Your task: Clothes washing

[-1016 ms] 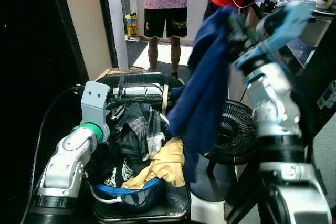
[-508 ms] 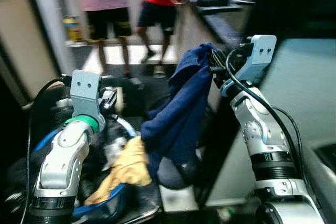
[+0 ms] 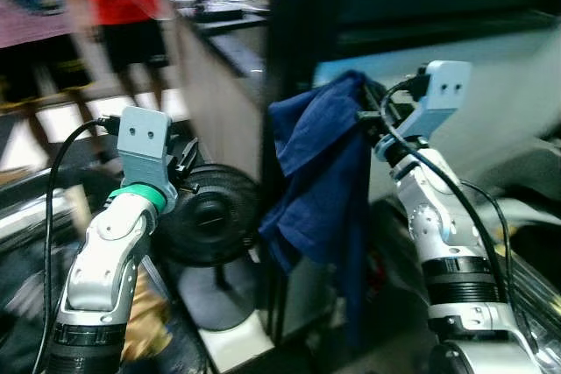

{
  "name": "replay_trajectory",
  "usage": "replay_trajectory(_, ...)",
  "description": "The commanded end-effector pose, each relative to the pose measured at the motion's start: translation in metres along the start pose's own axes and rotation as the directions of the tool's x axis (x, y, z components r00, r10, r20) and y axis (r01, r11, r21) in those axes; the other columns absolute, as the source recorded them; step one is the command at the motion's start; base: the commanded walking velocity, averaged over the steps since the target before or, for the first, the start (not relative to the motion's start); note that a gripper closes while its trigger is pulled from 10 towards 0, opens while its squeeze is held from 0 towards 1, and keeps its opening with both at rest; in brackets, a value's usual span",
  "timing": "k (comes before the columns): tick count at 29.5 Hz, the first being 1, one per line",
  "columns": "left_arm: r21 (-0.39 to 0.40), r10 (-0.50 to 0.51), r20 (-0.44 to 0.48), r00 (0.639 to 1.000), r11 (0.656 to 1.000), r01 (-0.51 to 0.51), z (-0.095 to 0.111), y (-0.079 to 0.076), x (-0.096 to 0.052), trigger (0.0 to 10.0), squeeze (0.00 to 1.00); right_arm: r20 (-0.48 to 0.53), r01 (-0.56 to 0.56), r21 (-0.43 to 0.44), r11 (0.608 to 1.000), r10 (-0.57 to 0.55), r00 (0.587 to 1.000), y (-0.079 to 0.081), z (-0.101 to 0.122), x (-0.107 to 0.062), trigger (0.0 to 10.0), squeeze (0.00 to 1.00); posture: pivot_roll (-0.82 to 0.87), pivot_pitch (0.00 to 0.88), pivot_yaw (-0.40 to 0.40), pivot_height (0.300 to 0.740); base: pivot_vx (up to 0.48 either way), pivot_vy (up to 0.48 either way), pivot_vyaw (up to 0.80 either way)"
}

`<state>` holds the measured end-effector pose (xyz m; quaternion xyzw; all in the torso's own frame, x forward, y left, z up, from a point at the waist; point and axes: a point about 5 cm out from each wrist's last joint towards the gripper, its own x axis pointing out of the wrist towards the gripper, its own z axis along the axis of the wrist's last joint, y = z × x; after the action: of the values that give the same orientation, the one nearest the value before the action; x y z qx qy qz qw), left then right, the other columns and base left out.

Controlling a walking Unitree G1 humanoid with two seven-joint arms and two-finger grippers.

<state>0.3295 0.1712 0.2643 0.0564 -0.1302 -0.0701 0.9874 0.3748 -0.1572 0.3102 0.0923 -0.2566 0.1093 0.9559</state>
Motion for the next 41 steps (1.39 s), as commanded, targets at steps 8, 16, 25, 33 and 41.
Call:
replay_trajectory(8,0.010,-0.027,0.016,1.000,1.000,0.026,0.001,-0.005,0.000,10.0,0.00,0.049,0.053,0.031,0.998,-0.054,0.997,-0.007,0.009,0.000,10.0,0.00,0.05,0.027,0.056,0.740,0.000,0.000,-0.80)
replay_trajectory(16,-0.001,-0.024,0.024,0.999,1.000,0.024,0.003,-0.004,0.000,10.0,0.00,0.079,0.083,0.043,0.996,-0.086,0.993,-0.009,0.016,0.002,10.0,0.00,0.06,0.023,0.057,0.740,0.000,0.000,-0.80)
replay_trajectory(25,-0.018,0.026,-0.004,1.000,0.999,-0.026,-0.001,0.003,0.000,10.0,0.00,0.032,0.046,0.001,0.999,-0.046,0.998,0.000,0.004,-0.001,10.0,0.00,0.06,0.024,0.053,0.740,0.000,0.000,-0.80)
replay_trajectory(33,-0.053,0.047,-0.038,0.998,0.997,-0.049,-0.004,0.007,-0.001,10.0,0.00,-0.033,0.002,-0.035,0.999,-0.003,0.999,0.006,-0.006,-0.002,10.0,0.00,0.06,0.028,0.043,0.740,0.000,0.000,-0.80)
replay_trajectory(41,-0.032,0.034,-0.047,0.998,0.999,-0.035,-0.005,0.005,-0.002,10.0,0.00,-0.040,0.013,-0.038,0.999,-0.015,0.999,0.003,-0.007,-0.002,10.0,0.00,0.06,0.036,0.039,0.740,0.000,0.000,-0.80)
